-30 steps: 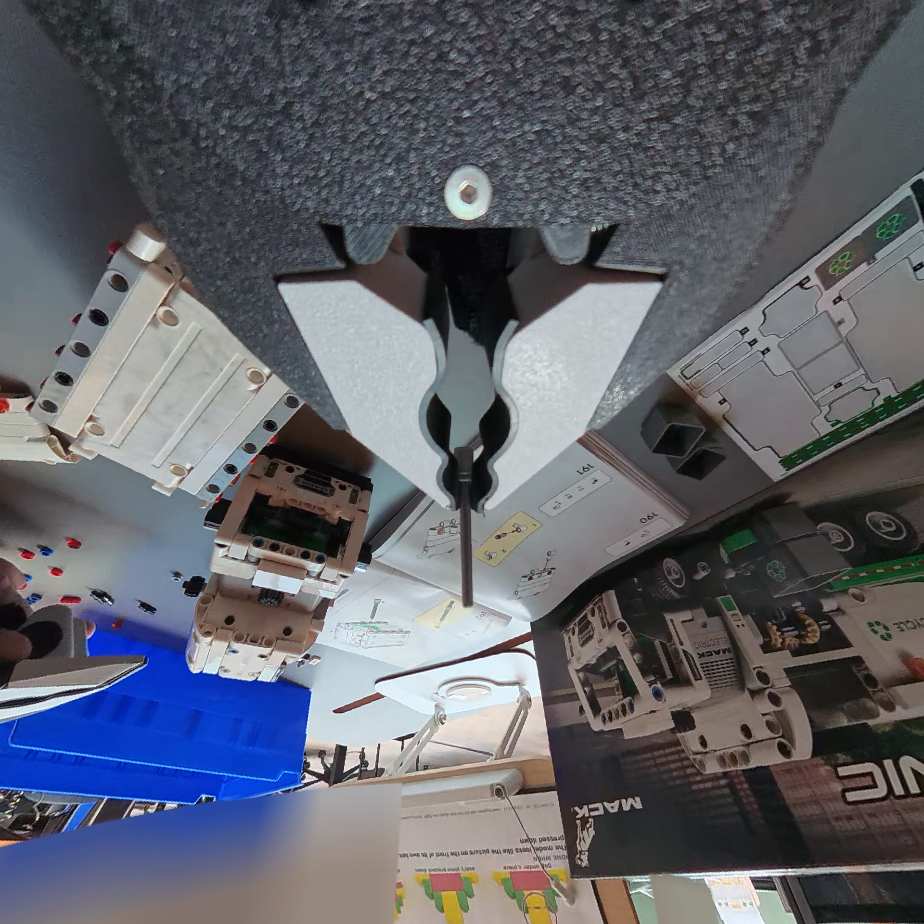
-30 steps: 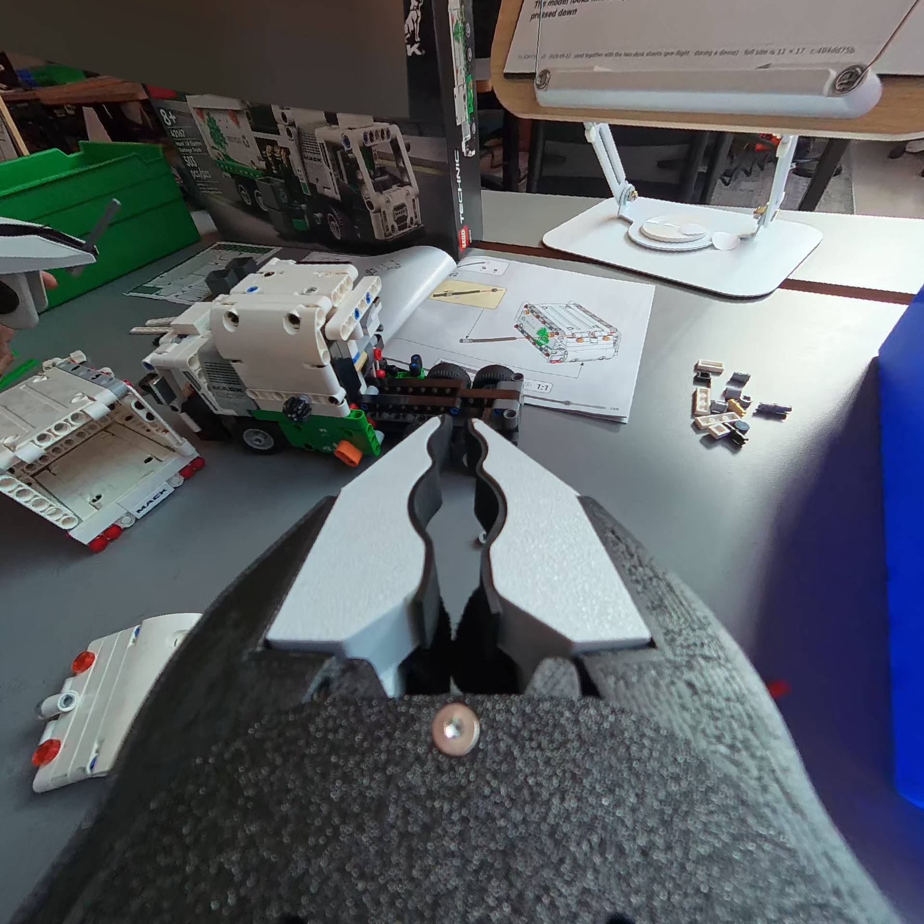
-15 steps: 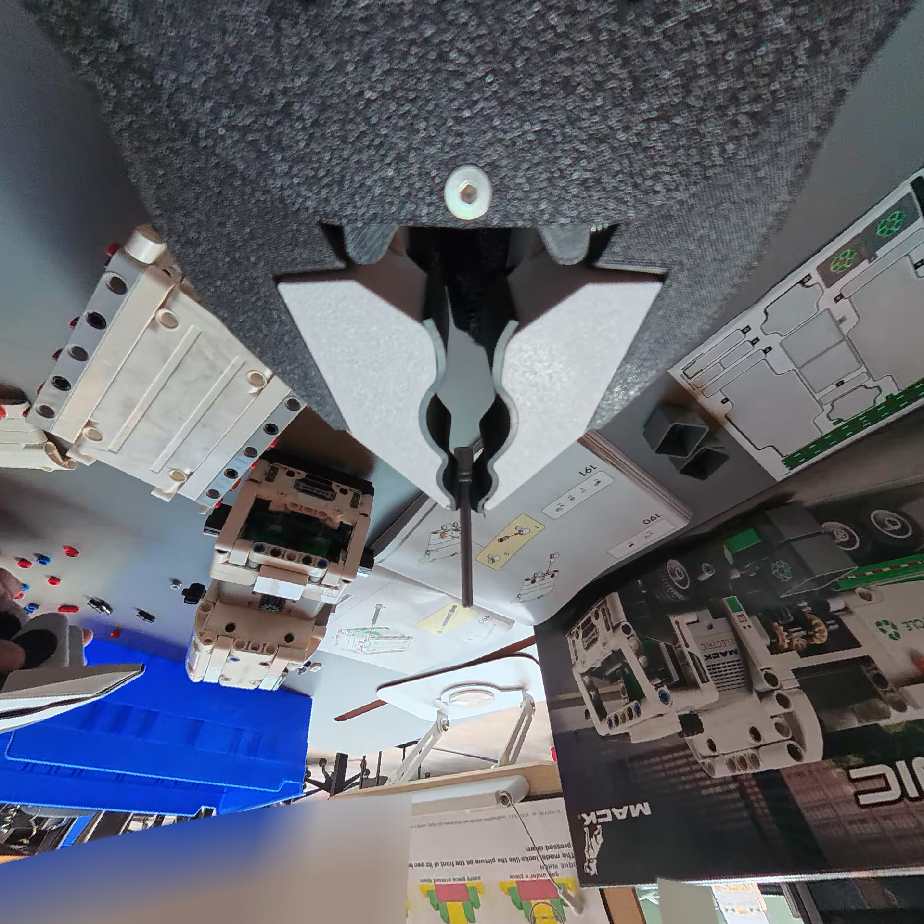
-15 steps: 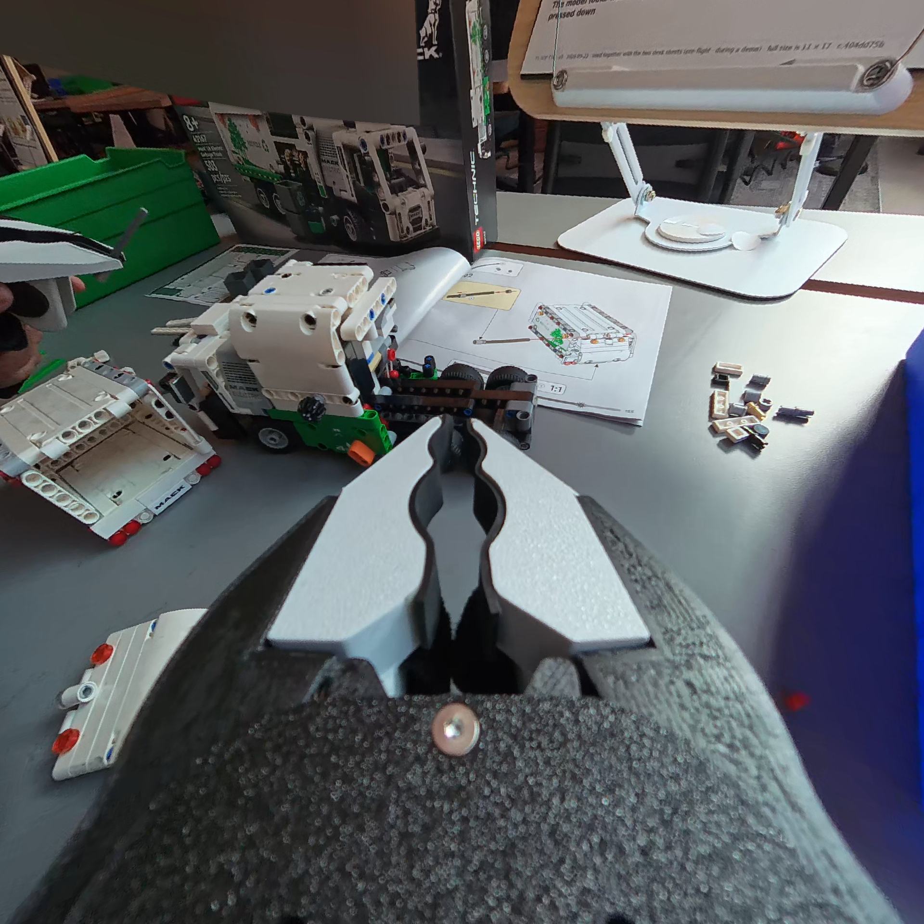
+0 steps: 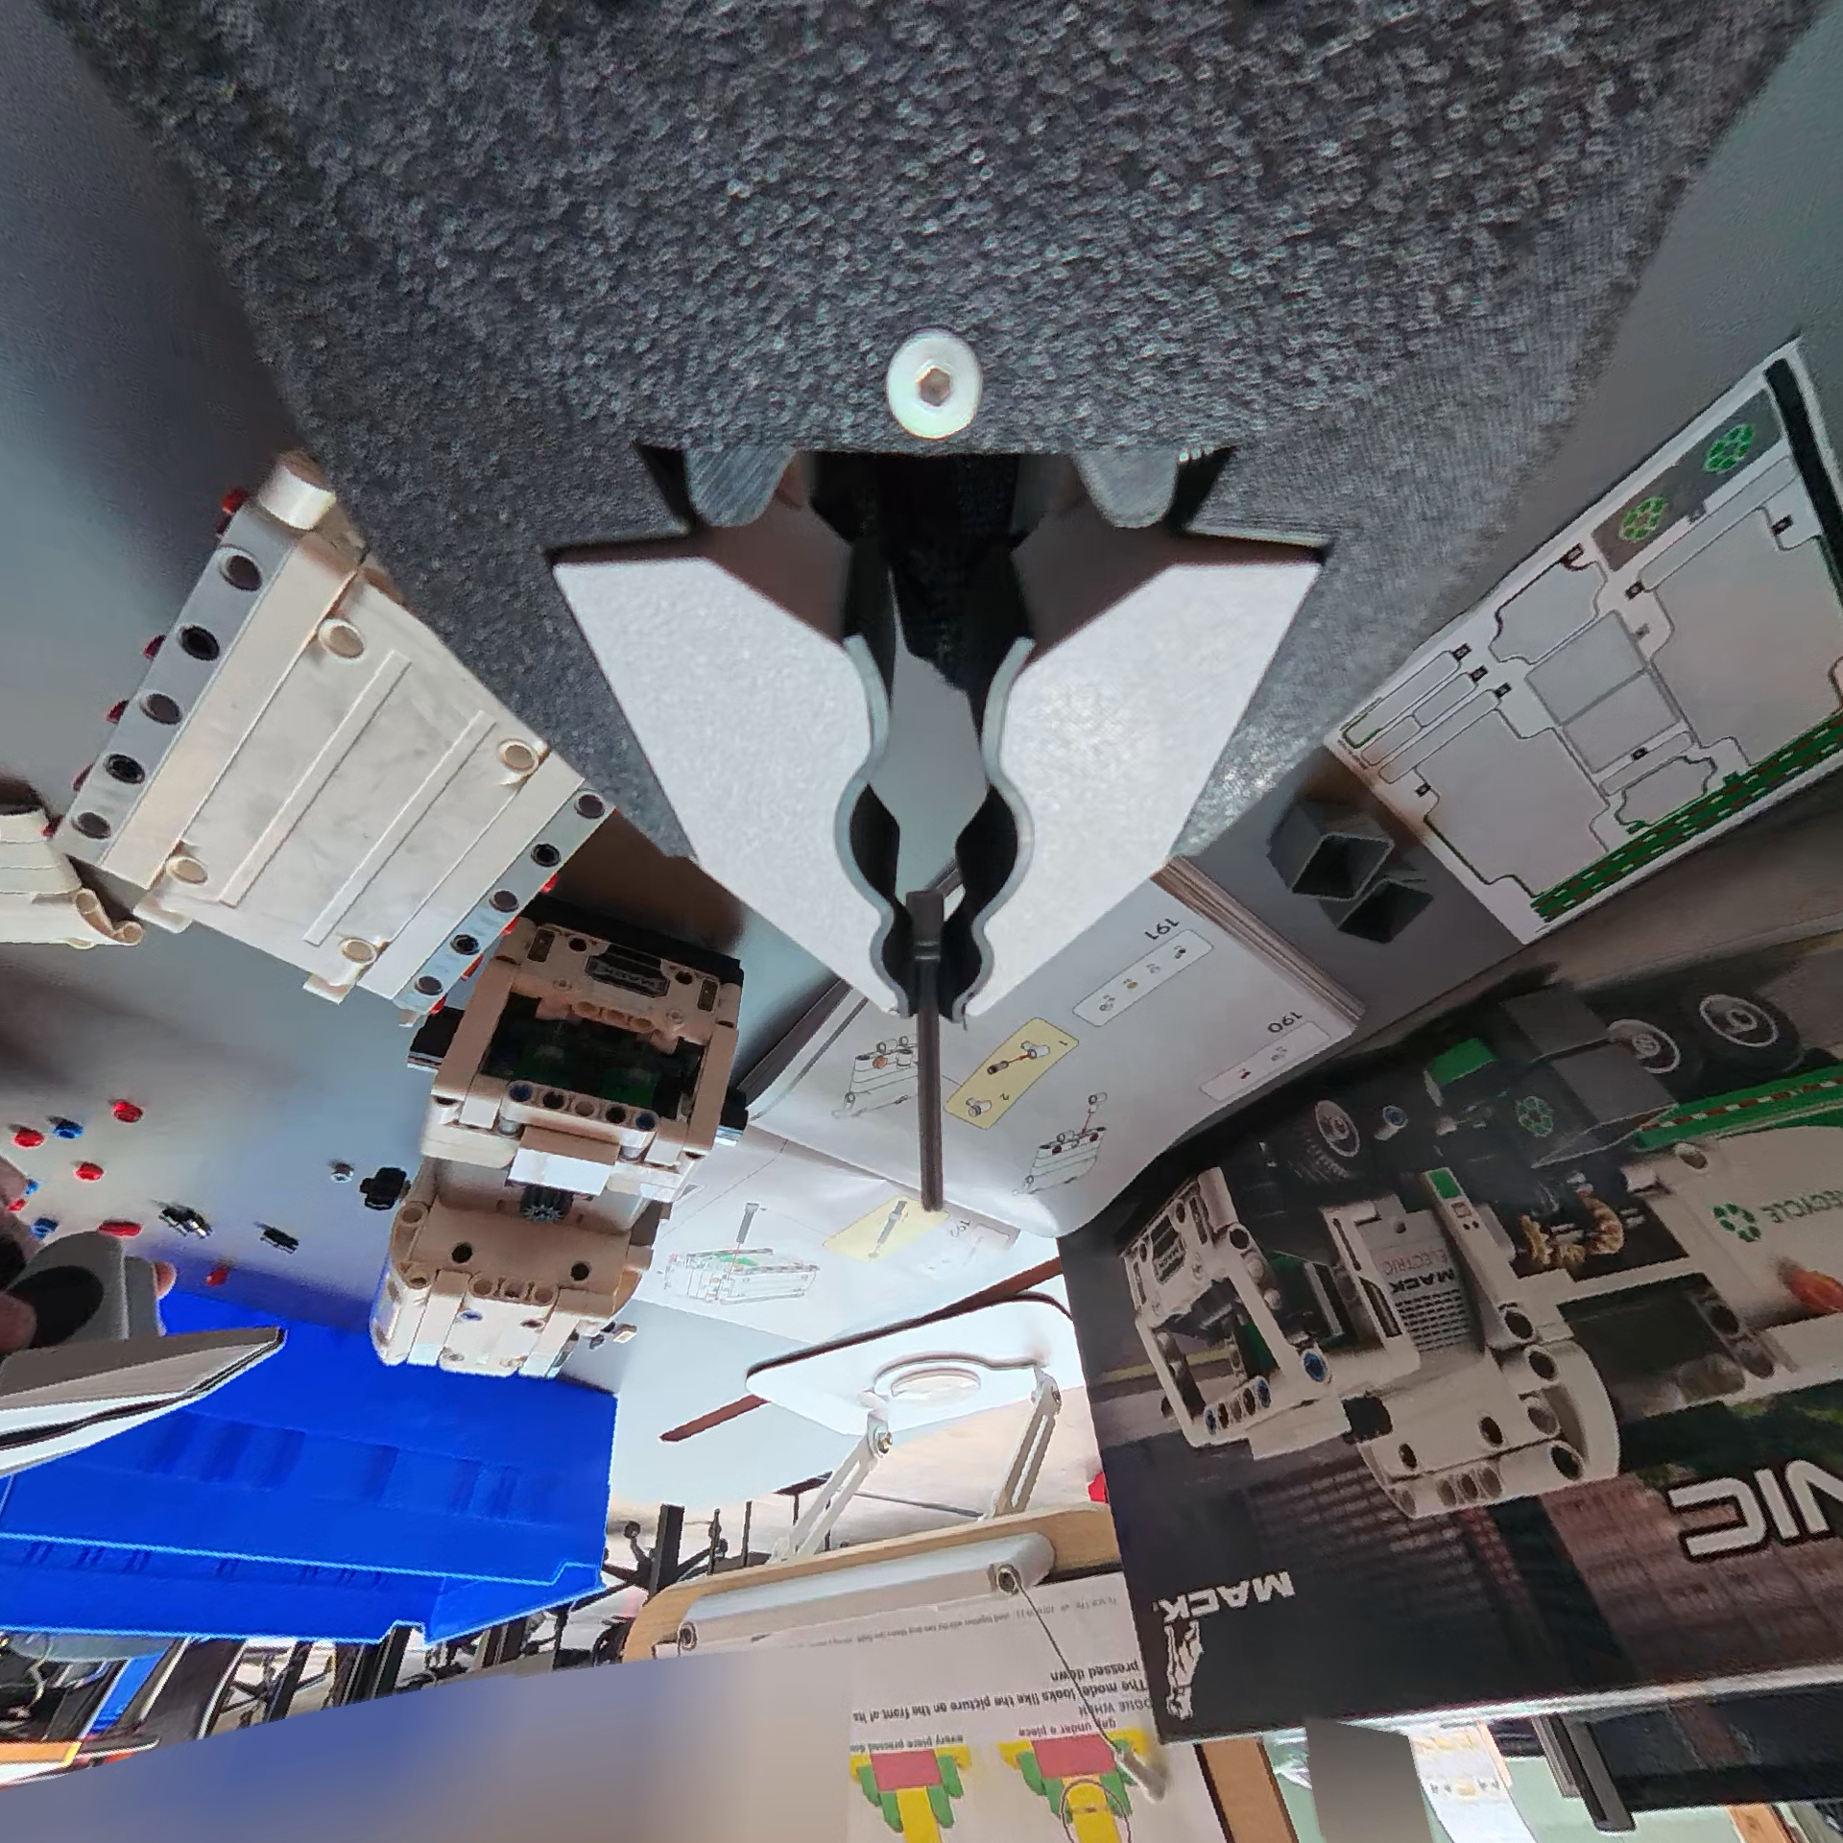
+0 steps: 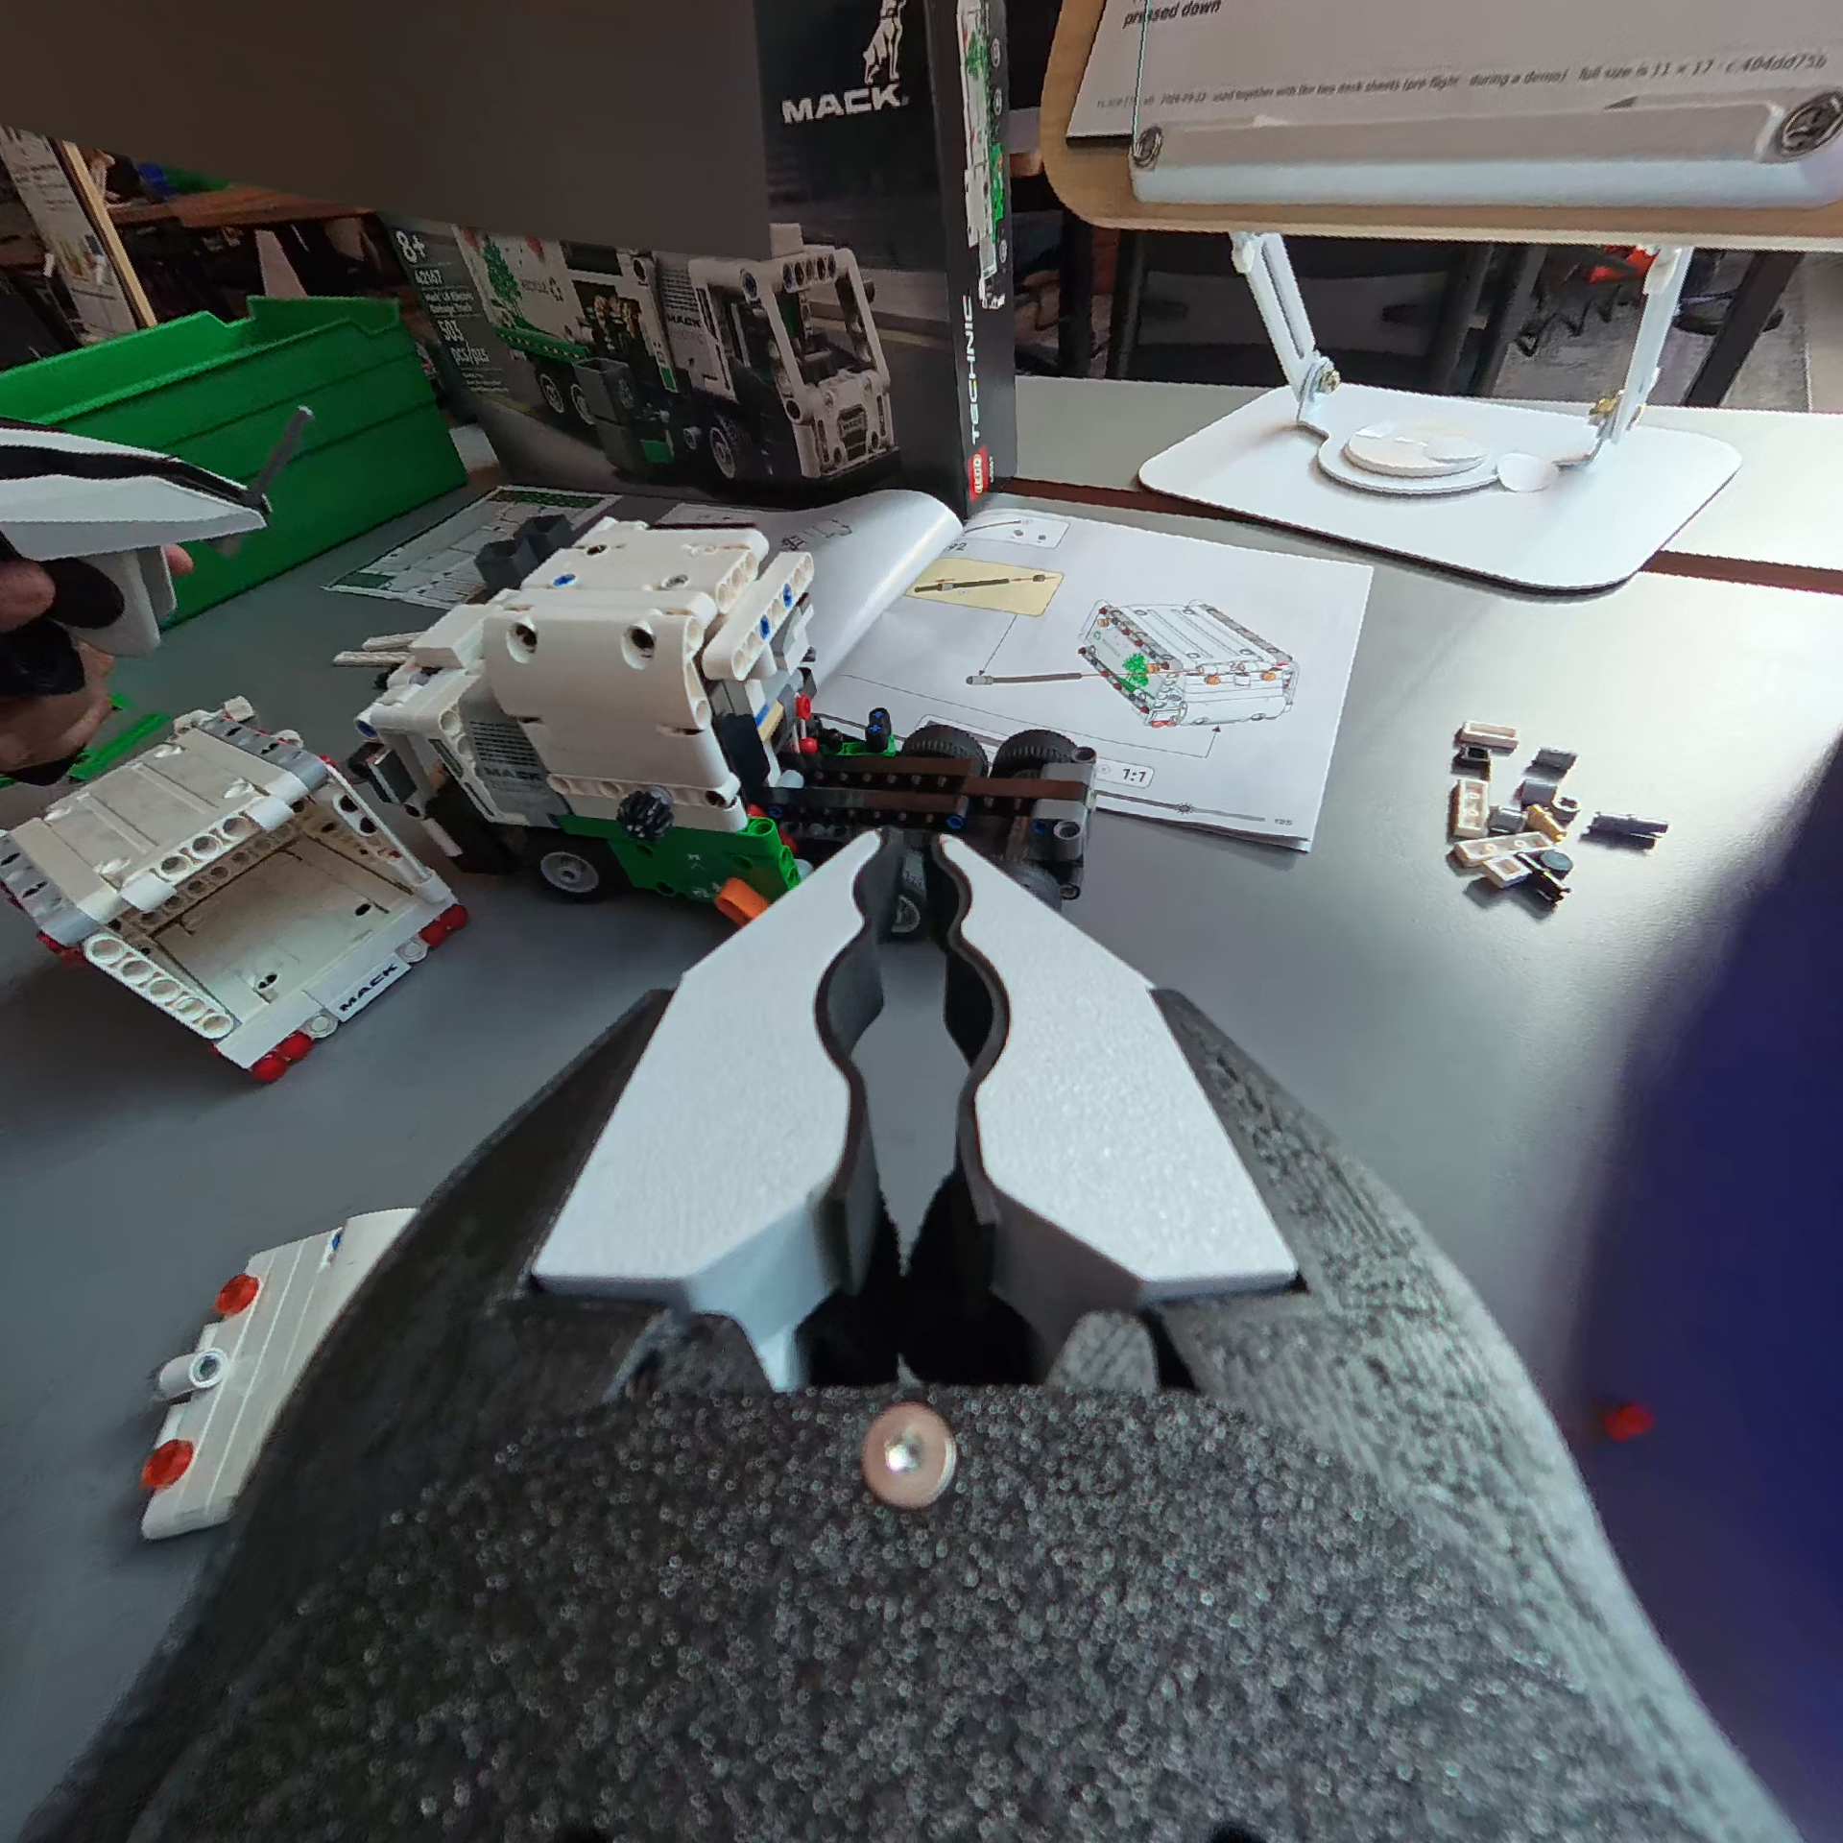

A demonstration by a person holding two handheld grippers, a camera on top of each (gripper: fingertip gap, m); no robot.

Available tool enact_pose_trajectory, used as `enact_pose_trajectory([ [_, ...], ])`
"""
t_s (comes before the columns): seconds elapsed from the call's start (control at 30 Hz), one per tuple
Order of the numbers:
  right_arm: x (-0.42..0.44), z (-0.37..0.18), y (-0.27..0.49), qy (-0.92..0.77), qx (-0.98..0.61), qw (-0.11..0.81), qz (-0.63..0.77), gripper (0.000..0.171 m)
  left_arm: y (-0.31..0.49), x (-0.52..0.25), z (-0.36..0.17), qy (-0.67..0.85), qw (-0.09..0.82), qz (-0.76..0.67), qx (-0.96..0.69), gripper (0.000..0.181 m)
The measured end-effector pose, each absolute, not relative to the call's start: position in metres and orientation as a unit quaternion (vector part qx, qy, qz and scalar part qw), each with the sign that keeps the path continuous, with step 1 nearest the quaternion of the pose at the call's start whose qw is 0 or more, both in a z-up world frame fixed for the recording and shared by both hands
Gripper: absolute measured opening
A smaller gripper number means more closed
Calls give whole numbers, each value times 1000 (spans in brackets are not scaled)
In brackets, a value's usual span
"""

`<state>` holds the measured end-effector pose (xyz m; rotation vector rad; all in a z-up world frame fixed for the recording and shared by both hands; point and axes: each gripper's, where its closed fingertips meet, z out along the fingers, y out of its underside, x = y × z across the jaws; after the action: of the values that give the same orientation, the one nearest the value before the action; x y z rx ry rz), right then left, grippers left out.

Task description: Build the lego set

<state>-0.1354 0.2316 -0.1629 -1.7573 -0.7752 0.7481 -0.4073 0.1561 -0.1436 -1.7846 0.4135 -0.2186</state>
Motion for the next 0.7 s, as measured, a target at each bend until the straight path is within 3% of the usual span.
enact_pose_trajectory([
  [0.3,-156,-170,211,-385,-713,503,301,7,140,-397,-126,178,630,-108,-748,1],
  [0.37,-174,-175,192,-417,-707,461,339,11,136,-393,-129,157,618,-143,-757,1],
  [0.47,-207,-176,147,-505,-672,370,395,32,126,-390,-124,117,611,-179,-762,1],
  [0.53,-221,-181,126,-585,-621,363,375,46,113,-385,-118,108,615,-187,-759,1],
  [0.7,-245,-189,112,-629,-592,372,340,53,67,-370,-119,142,609,-129,-770,1],
])
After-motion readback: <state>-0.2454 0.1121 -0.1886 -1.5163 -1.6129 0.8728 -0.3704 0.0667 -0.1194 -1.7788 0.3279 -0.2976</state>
